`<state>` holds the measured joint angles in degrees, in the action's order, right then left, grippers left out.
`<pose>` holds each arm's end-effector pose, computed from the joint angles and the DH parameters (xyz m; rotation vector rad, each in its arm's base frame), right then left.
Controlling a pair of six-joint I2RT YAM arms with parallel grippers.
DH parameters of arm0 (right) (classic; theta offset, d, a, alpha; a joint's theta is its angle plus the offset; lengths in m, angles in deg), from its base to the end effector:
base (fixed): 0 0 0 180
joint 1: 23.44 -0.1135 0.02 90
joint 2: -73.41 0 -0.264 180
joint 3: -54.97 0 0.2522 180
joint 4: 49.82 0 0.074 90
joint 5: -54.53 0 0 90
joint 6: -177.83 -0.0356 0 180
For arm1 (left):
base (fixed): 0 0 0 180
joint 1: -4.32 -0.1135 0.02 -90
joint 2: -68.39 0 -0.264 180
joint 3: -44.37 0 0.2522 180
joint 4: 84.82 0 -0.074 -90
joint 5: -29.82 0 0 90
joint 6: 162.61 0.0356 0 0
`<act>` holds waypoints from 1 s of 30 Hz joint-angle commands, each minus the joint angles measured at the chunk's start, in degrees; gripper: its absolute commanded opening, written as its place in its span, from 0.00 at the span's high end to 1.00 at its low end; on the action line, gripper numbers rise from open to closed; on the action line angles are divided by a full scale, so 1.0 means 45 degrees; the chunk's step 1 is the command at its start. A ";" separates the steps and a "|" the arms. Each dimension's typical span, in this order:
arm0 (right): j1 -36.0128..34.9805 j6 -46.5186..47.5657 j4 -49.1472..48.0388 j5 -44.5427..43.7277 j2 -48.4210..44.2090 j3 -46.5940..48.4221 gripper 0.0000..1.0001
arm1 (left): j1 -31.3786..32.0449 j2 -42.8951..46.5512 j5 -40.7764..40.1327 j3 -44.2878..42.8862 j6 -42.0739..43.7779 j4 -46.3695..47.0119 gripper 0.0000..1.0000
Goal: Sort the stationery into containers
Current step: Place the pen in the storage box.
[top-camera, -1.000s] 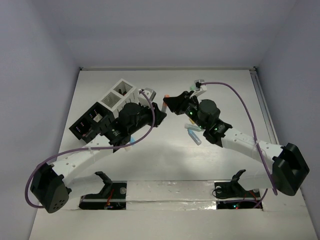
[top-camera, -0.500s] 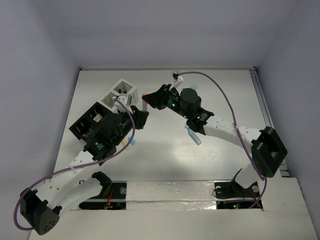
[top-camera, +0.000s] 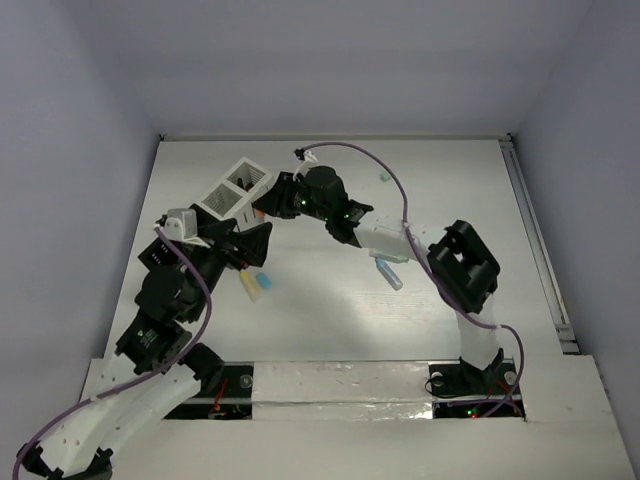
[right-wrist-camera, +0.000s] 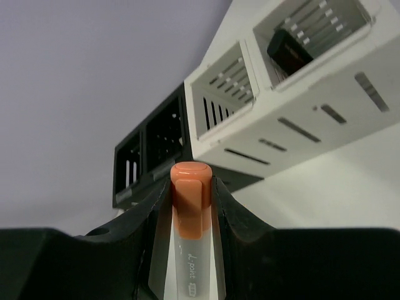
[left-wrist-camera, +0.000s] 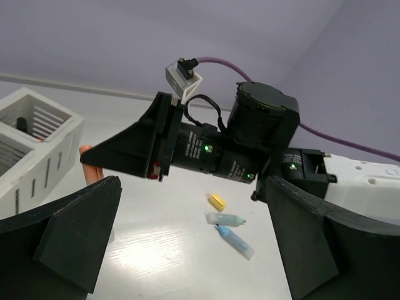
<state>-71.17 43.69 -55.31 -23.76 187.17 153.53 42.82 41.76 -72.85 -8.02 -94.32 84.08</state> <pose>0.3155 0.3579 0.2706 -0.2276 1.9265 1.3091 0.0959 -0.0663 0.3690 0.0050 1.3593 -0.7449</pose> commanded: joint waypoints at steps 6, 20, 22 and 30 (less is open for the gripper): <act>-0.0117 0.0101 -0.1073 -0.1135 0.1985 0.3576 1.00 | -0.0021 0.2089 -0.1735 -0.0692 0.0546 -0.2250 0.01; -0.0507 0.1565 -0.0294 -0.2092 0.6458 1.0002 1.00 | -0.0021 0.3241 -0.2420 -0.0263 0.0958 -0.2211 0.01; -0.0508 0.1838 -0.0274 -0.2210 0.6693 1.0393 1.00 | -0.0021 0.3282 -0.2459 -0.0243 0.0978 -0.2211 0.01; -0.0625 0.2738 -0.0586 -0.2308 0.7124 1.0649 1.00 | -0.0137 0.2969 -0.2205 -0.0302 0.1056 -0.2172 0.01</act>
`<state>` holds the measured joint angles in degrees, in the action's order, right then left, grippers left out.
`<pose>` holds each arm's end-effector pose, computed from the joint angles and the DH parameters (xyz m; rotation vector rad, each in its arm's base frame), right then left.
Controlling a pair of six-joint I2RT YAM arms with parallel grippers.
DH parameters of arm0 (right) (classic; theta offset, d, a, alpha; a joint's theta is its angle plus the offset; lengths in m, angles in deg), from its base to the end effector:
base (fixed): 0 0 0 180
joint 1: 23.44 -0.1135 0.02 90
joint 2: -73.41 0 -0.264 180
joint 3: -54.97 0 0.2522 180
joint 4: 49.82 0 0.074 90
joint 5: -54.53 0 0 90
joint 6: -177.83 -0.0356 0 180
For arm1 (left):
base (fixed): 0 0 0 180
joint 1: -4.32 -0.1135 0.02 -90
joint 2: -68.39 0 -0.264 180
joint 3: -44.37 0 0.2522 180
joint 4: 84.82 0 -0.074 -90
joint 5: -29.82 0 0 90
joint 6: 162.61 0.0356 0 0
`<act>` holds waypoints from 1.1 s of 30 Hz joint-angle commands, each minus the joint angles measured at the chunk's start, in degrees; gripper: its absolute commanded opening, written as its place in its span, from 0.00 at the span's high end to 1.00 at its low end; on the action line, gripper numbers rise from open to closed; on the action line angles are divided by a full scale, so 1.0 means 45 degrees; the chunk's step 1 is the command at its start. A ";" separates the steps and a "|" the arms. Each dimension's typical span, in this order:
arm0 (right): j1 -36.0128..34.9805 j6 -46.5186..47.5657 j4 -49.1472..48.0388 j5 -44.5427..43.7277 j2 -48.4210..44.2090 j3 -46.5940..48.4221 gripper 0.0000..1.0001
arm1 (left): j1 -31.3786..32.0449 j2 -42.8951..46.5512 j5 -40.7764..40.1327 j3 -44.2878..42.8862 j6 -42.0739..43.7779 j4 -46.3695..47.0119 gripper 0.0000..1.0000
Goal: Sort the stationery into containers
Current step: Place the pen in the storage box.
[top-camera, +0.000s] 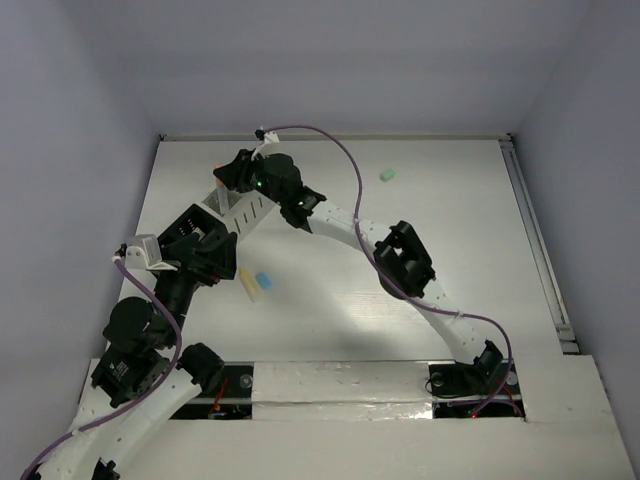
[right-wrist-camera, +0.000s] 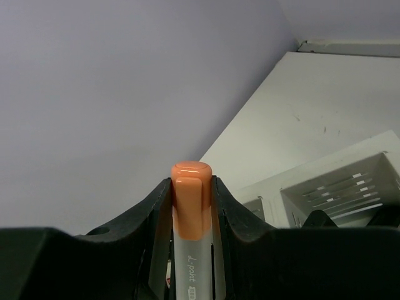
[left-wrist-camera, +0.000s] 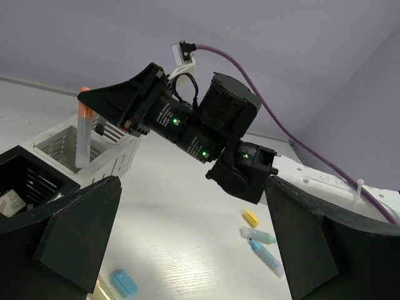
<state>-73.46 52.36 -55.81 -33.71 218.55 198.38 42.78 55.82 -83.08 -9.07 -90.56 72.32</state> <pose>0.3834 0.4589 0.2649 -0.2322 1.6067 1.2052 0.0514 -0.0231 0.3690 -0.1211 1.2992 -0.5934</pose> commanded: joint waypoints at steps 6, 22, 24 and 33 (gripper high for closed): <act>-0.0349 0.1571 -0.0340 -0.0097 -0.0007 0.0506 1.00 | -0.0362 -0.0095 0.0263 -0.0010 0.0221 0.0519 0.01; -0.0349 0.2041 -0.0221 -0.1192 0.0735 0.1718 0.98 | -0.0851 -0.0349 0.0732 0.0029 0.0279 0.0656 0.01; -0.0349 0.2002 -0.0686 -0.0940 0.0560 0.0884 0.87 | -0.0851 -0.0388 0.0810 0.0029 0.0279 0.0695 0.01; -0.0467 0.2899 -0.0789 -0.0102 -0.0612 0.0194 0.41 | -0.1378 -0.0486 0.1259 0.0088 0.0260 0.0831 0.01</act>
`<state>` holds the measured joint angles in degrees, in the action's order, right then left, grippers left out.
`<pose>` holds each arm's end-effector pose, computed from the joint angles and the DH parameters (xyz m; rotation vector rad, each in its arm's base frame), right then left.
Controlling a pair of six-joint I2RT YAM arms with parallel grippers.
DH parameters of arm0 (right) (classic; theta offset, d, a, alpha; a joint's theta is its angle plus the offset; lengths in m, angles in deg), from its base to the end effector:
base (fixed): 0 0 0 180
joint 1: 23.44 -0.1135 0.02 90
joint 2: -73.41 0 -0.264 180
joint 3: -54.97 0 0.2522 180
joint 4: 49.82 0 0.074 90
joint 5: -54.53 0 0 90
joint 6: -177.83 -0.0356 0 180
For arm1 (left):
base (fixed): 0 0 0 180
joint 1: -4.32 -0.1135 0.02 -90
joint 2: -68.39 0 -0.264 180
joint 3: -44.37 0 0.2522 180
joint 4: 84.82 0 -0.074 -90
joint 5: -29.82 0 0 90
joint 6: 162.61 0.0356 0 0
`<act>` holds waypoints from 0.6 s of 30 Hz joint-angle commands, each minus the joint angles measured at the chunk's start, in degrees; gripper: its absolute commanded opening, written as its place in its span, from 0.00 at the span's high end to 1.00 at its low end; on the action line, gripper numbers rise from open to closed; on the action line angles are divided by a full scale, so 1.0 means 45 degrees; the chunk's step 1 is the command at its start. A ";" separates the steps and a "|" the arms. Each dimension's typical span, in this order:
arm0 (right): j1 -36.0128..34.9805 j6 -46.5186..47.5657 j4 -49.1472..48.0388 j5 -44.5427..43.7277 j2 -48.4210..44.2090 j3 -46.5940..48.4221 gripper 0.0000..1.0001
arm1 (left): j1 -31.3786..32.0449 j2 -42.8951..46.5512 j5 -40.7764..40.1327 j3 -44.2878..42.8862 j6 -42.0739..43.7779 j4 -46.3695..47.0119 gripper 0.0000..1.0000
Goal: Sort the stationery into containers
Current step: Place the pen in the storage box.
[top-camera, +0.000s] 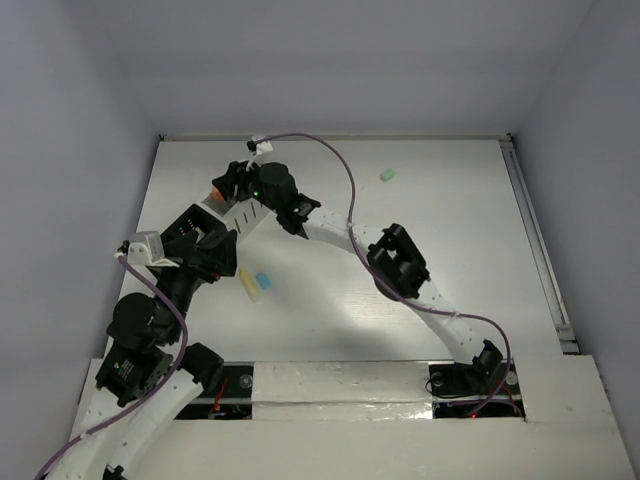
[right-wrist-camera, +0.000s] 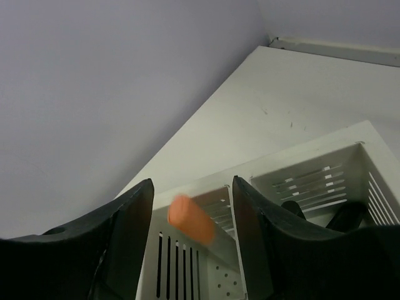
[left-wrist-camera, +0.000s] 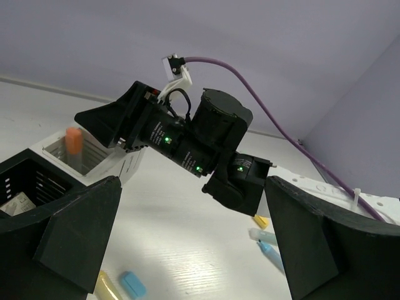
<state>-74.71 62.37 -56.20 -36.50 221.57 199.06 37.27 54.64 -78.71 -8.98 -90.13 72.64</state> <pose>0.3792 0.4718 0.2393 -0.3484 1.5887 1.0395 0.0573 -0.0236 0.3686 -0.1079 1.3041 -0.5485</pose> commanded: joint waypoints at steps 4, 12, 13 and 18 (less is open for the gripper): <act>-0.0190 0.0832 -0.0680 0.0874 -0.2140 -0.0599 0.39 | -0.0271 -0.0243 0.0327 0.0088 0.0182 0.0759 0.01; -0.0190 0.0930 -0.0916 0.1130 -0.5771 -0.6350 0.86 | -0.0387 -0.0224 0.0151 0.0107 0.0143 0.0739 0.01; -0.0190 0.0968 -0.0799 0.1110 -0.6510 -0.6981 0.92 | -0.0388 -0.0262 0.0171 0.0088 0.0143 0.0759 0.02; -0.0307 0.0793 0.1381 0.1479 -0.8019 -0.9836 1.00 | -0.0622 -0.0380 0.0347 0.0127 0.0182 0.0837 0.13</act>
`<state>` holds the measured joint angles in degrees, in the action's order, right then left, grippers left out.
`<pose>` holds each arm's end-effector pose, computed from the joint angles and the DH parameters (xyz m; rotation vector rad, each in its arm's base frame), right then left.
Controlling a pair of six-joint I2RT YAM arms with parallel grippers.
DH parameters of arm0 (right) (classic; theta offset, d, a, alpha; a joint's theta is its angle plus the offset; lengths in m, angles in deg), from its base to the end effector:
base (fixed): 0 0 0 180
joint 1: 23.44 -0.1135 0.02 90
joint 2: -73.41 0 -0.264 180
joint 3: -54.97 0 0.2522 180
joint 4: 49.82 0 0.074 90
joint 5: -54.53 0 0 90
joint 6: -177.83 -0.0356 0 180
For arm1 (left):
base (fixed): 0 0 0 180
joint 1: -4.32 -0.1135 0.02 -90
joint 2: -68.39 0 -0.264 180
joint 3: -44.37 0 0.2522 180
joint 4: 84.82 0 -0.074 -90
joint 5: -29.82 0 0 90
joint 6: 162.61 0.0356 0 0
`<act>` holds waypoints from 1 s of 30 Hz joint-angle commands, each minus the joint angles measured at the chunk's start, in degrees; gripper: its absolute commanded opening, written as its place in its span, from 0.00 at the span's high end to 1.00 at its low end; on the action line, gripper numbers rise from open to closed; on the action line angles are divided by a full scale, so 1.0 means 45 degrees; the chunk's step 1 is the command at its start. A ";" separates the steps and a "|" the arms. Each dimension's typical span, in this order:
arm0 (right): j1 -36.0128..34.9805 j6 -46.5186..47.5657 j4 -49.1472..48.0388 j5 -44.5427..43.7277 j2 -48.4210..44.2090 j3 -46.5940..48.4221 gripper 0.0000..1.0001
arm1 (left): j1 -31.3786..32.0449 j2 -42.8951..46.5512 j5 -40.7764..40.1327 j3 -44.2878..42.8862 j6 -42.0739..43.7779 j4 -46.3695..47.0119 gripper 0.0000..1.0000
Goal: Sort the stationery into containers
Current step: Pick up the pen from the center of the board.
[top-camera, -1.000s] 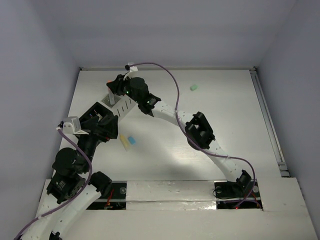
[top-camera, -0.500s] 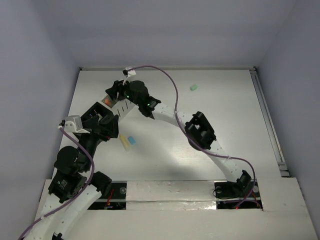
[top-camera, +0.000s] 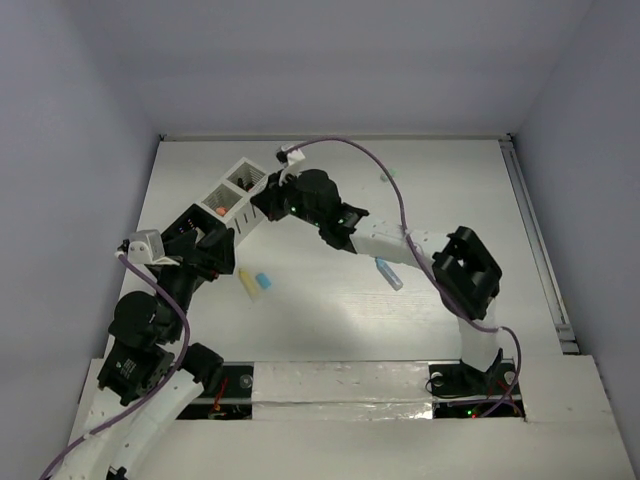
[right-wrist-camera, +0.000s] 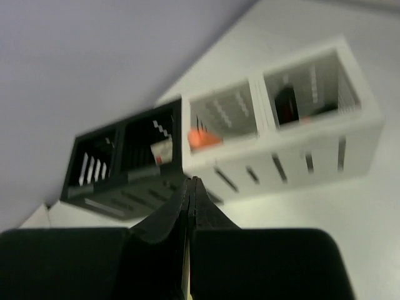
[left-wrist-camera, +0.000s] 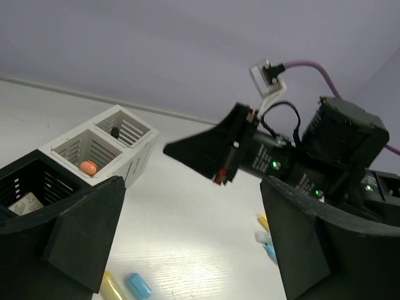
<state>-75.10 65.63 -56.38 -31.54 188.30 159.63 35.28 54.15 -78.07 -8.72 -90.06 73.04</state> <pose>0.3012 0.3847 0.3012 -0.4963 1.6677 1.0277 0.0604 -0.0235 0.3677 -0.1187 1.3062 -0.5230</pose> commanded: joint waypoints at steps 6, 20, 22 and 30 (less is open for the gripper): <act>-0.0609 0.0050 0.3243 0.0222 -0.2071 -0.3828 0.95 | -0.0435 -0.0429 0.0635 0.0108 0.0148 0.0867 0.48; -0.2405 0.0419 0.4862 -0.0246 -0.1649 -0.3561 0.52 | -0.0825 -0.0742 0.0949 0.0049 -0.0028 0.0730 1.00; -0.2542 0.0576 0.5372 -0.0325 -0.1081 -0.2819 0.52 | -0.0825 -0.0606 0.0909 0.0049 -0.0028 0.0730 0.94; -0.2661 0.1494 0.7577 -0.0794 0.1849 0.1728 0.52 | -0.0943 -0.0176 0.0909 0.0068 -0.0028 0.0730 0.85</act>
<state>-87.36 69.50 -28.34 -33.12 193.96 160.83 31.43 52.38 -74.31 -8.37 -90.08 73.87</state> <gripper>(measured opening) 0.481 0.143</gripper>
